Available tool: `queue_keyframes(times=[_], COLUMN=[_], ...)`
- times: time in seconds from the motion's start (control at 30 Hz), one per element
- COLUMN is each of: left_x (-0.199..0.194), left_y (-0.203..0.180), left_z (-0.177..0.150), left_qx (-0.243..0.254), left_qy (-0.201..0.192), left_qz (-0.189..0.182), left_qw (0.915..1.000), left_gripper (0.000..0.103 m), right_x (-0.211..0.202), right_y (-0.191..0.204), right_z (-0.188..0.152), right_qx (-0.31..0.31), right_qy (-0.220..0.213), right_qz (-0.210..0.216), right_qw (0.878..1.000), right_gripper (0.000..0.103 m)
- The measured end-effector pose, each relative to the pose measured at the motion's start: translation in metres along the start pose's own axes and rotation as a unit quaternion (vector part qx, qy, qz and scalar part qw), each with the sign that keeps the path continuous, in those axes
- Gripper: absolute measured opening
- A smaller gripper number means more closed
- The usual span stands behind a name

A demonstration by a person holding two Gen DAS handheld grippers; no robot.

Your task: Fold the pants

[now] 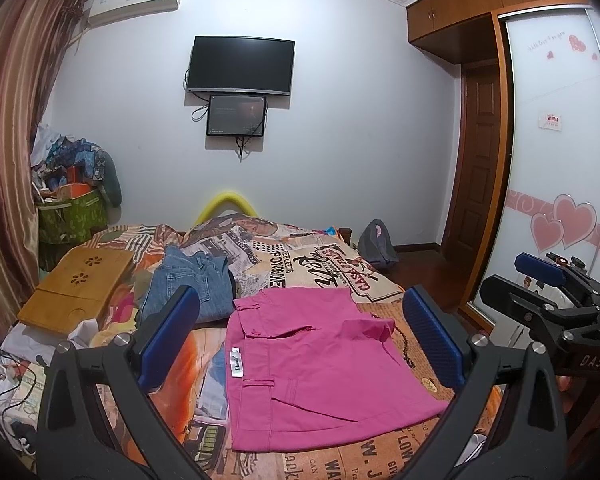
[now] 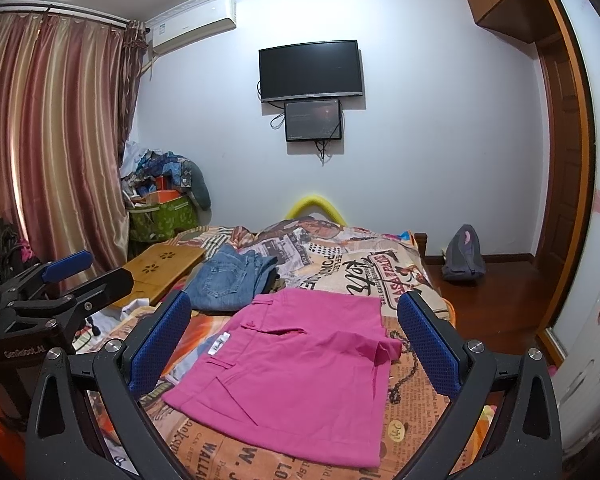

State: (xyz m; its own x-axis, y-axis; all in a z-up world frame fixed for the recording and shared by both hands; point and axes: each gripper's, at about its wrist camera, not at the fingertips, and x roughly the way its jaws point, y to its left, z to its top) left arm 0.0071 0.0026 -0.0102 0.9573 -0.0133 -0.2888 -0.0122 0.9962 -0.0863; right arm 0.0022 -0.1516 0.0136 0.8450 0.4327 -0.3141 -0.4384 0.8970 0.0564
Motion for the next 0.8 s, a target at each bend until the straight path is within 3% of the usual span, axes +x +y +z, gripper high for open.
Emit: queue_keyframes(times=[0.33,0.6,0.8], left_x=[0.014,0.070,0.126], left_y=[-0.002,0.012,0.028], left_z=[-0.003,0.007,0.014], left_qx=[0.016,0.033,0.046], left_qy=[0.006,0.043,0.057], left_qz=[0.005,0.017,0.055], left_qw=[0.9998,0.9984,0.9958], left_gripper=[0.103,0.103,0.103], right_x=[0.011,0.053,0.077], right_y=[-0.003,-0.037,-0.074], right_z=[-0.003,-0.014,-0.017], right_qx=[-0.005,-0.006,0.002], right_qy=[0.001,0.055,0.085], right_qz=[-0.024,-0.056,-0.083], right_qw=[1.000,0.997,0.993], right_gripper=[0.103,0.103,0.103])
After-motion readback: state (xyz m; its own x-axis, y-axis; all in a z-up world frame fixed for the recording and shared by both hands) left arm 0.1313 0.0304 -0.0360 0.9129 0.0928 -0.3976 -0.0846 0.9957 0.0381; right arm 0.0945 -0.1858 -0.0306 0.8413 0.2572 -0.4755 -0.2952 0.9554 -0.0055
